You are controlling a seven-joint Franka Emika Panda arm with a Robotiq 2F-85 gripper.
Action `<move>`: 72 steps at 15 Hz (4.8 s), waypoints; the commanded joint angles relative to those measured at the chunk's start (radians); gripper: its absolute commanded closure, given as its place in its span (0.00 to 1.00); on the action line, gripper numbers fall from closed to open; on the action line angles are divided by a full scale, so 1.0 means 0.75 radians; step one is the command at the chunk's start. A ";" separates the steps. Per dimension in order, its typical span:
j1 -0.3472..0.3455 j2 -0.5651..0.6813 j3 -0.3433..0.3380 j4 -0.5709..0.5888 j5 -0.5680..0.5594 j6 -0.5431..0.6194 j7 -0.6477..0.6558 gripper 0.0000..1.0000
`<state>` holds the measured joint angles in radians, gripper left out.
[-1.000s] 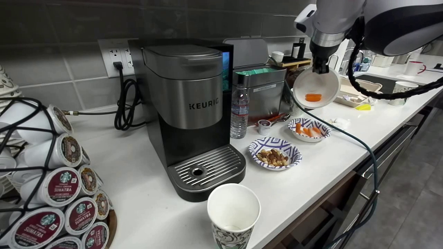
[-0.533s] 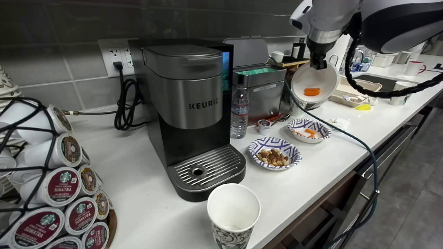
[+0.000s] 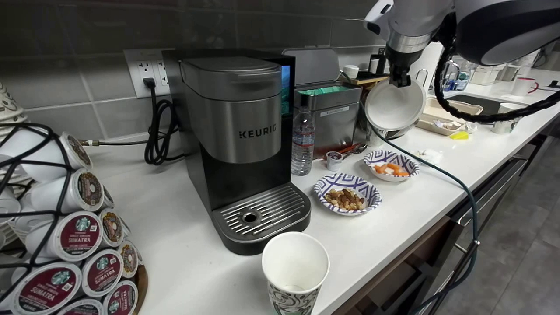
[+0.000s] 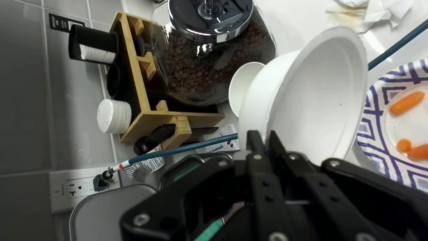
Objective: Pour the contents of the white bowl into the striped bowl
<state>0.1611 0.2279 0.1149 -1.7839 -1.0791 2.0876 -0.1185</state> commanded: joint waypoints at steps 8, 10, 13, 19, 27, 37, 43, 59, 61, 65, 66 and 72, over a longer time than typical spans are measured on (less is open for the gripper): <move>-0.073 -0.186 -0.019 -0.333 0.288 0.197 0.291 0.98; -0.096 -0.277 -0.045 -0.484 0.316 0.257 0.414 0.98; -0.124 -0.398 -0.078 -0.676 0.296 0.375 0.627 0.98; -0.177 -0.352 -0.127 -0.626 0.452 0.473 0.603 0.98; -0.451 -0.388 -0.403 -0.925 0.769 0.713 0.507 0.98; -0.491 -0.388 -0.557 -1.123 1.692 1.146 0.225 0.98; -0.360 -0.414 -0.597 -1.032 2.345 1.126 0.081 0.98; -0.195 -0.096 -0.657 -0.836 3.601 1.068 -0.779 0.69; -0.183 -0.111 -0.657 -0.838 3.593 1.142 -0.832 0.63; -0.104 -0.245 -0.632 -0.916 3.227 1.383 -0.749 0.32; -0.184 -0.261 -0.516 -0.934 3.089 1.436 -0.686 0.23; -0.157 -0.153 -0.331 -1.065 2.474 1.689 -0.338 0.00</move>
<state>0.0558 0.0747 -0.1928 -2.5114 0.9728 3.2421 -0.4979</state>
